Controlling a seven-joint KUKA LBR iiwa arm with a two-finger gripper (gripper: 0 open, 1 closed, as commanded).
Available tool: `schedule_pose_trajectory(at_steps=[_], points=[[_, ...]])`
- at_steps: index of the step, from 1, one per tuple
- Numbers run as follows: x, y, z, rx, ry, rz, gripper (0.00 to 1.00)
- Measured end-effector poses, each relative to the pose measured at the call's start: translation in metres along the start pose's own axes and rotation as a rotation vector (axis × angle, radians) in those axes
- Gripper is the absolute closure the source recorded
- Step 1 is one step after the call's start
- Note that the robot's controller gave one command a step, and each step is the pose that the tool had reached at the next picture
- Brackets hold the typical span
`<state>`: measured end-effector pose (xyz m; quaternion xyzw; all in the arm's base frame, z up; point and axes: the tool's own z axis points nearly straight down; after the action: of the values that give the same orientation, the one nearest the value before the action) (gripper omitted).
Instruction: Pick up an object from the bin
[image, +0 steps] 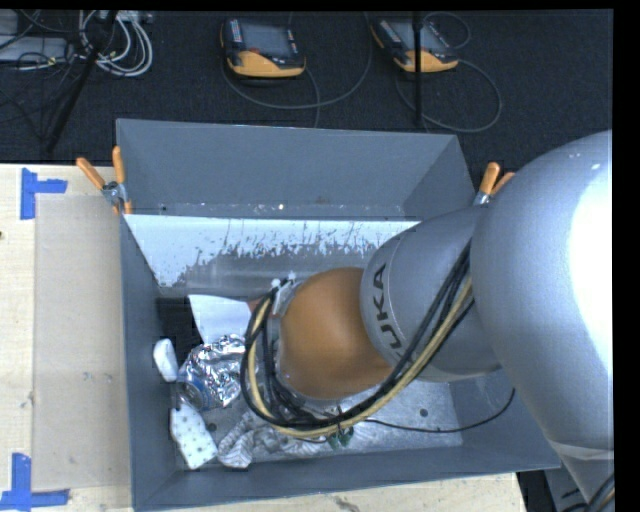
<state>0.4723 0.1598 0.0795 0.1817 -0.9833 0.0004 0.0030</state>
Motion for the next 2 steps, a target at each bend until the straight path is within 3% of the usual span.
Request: schedule_pose_trajectory(at_steps=[2], points=[[0.0006, 0.0, -0.0116, 0.0, -0.003, 0.001, 1.0]])
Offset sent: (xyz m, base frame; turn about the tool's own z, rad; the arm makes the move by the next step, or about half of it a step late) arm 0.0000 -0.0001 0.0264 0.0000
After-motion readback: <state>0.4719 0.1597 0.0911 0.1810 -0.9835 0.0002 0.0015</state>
